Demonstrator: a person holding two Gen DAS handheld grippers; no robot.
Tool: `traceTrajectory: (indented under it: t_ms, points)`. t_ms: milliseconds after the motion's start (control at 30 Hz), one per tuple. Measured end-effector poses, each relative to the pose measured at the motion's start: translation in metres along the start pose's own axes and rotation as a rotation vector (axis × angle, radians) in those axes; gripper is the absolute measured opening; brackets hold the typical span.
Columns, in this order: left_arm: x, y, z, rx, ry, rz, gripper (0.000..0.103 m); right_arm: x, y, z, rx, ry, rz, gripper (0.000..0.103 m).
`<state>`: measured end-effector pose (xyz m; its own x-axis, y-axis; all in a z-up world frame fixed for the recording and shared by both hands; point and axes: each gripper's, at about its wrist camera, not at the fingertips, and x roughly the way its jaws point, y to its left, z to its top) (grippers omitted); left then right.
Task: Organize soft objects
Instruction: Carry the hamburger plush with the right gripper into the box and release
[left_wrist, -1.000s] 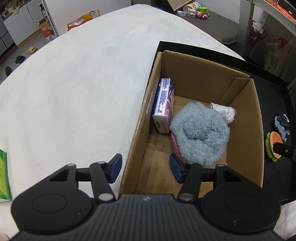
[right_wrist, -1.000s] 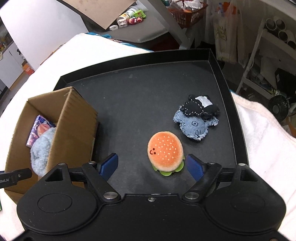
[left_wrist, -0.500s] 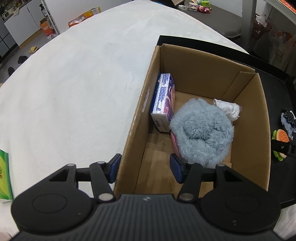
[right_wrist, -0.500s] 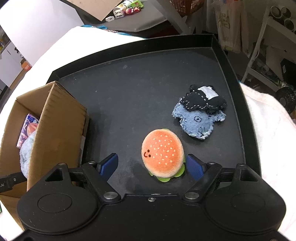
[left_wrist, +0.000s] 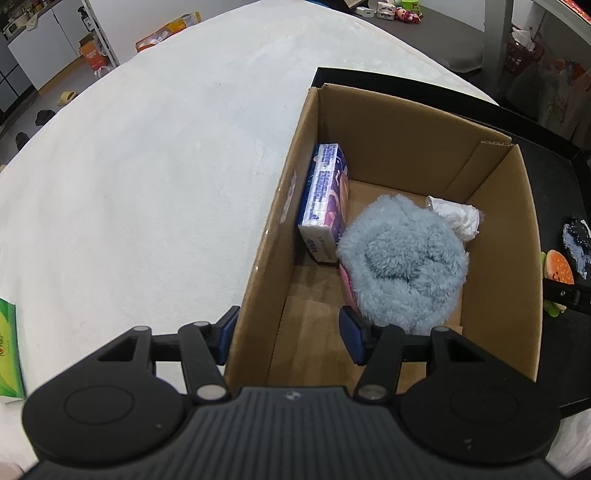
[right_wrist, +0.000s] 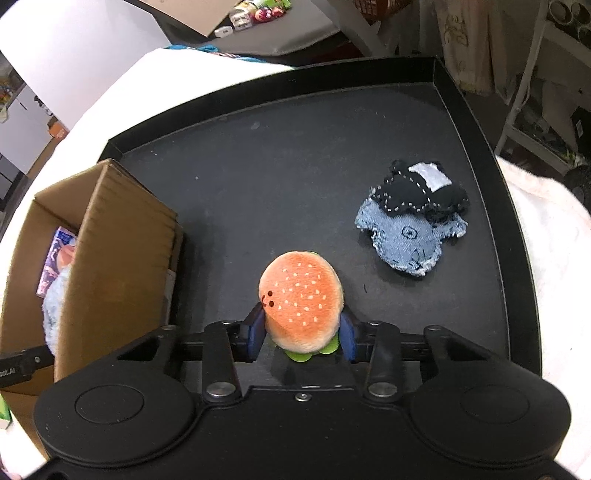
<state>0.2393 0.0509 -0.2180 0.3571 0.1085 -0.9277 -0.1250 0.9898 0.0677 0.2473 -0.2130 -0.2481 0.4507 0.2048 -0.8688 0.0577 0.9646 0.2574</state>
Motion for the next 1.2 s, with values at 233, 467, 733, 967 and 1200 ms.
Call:
traceTrajectory:
  t_ms: [233,467,733,967,1200]
  points:
    - [-0.001,0.006,-0.002,-0.005,0.0,-0.015,0.056,-0.013,0.007,-0.003,-0.015,-0.021,0.017,0.039]
    - [-0.005,0.011,-0.003,-0.023,-0.007,-0.031,0.056,-0.035,0.024,0.007,-0.039,-0.072,0.034,0.039]
    - [-0.009,0.022,-0.004,-0.046,-0.014,-0.054,0.056,-0.057,0.048,0.014,-0.073,-0.123,0.05,0.039]
    - [-0.011,0.03,-0.007,-0.068,-0.003,-0.061,0.056,-0.07,0.064,0.013,-0.093,-0.147,0.055,0.039]
    - [-0.01,0.038,-0.012,-0.065,-0.01,-0.097,0.056,-0.079,0.087,0.014,-0.113,-0.173,0.06,0.039]
